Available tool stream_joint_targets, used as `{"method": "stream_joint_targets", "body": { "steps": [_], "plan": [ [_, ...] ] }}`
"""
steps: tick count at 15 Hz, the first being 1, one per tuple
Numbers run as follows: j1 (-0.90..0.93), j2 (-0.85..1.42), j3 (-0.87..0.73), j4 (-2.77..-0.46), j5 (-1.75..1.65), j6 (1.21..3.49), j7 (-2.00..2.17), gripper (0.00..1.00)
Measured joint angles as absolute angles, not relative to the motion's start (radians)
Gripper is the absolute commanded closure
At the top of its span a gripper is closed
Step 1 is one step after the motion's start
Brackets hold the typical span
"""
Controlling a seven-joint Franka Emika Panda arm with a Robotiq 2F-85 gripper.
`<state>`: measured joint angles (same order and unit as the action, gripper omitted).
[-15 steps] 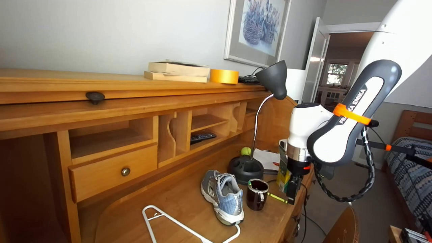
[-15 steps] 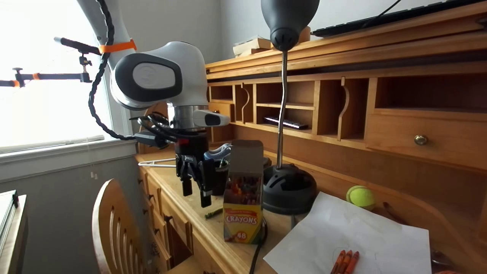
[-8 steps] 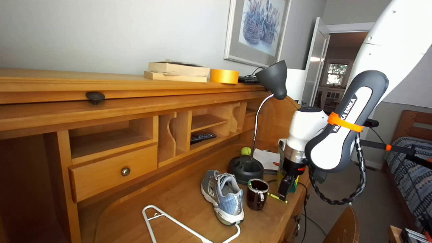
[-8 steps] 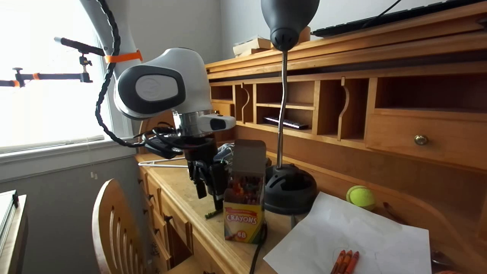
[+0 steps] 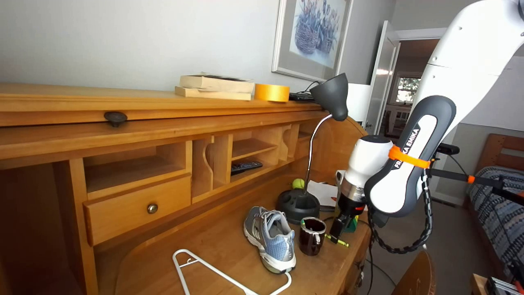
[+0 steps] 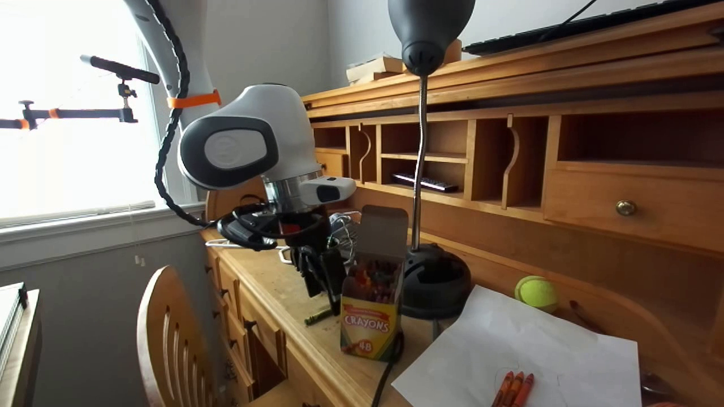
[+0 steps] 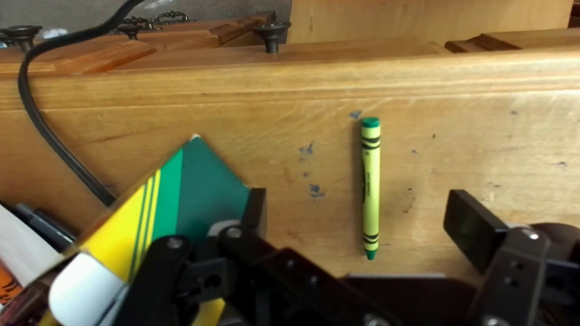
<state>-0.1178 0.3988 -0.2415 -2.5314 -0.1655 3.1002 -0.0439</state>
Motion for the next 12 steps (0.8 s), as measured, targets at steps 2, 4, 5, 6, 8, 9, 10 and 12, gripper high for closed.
{"method": "stream_joint_targets", "body": {
  "steps": [2, 4, 5, 6, 8, 9, 10, 12],
  "plan": [
    [-0.116, 0.411, -0.242, -2.522, -0.154, 3.114, -0.044, 0.0],
    [-0.114, 0.425, -0.241, -2.509, -0.143, 3.121, -0.044, 0.0],
    [-0.113, 0.433, -0.241, -2.503, -0.138, 3.124, -0.044, 0.0],
    [-0.111, 0.441, -0.241, -2.495, -0.132, 3.128, -0.044, 0.0],
    [-0.109, 0.458, -0.237, -2.48, -0.124, 3.138, -0.044, 0.0],
    [-0.107, 0.466, -0.236, -2.473, -0.121, 3.141, -0.044, 0.0],
    [-0.105, 0.474, -0.236, -2.467, -0.118, 3.143, -0.044, 0.0],
    [-0.099, 0.489, -0.236, -2.454, -0.113, 3.144, -0.044, 0.0]
  ]
}}
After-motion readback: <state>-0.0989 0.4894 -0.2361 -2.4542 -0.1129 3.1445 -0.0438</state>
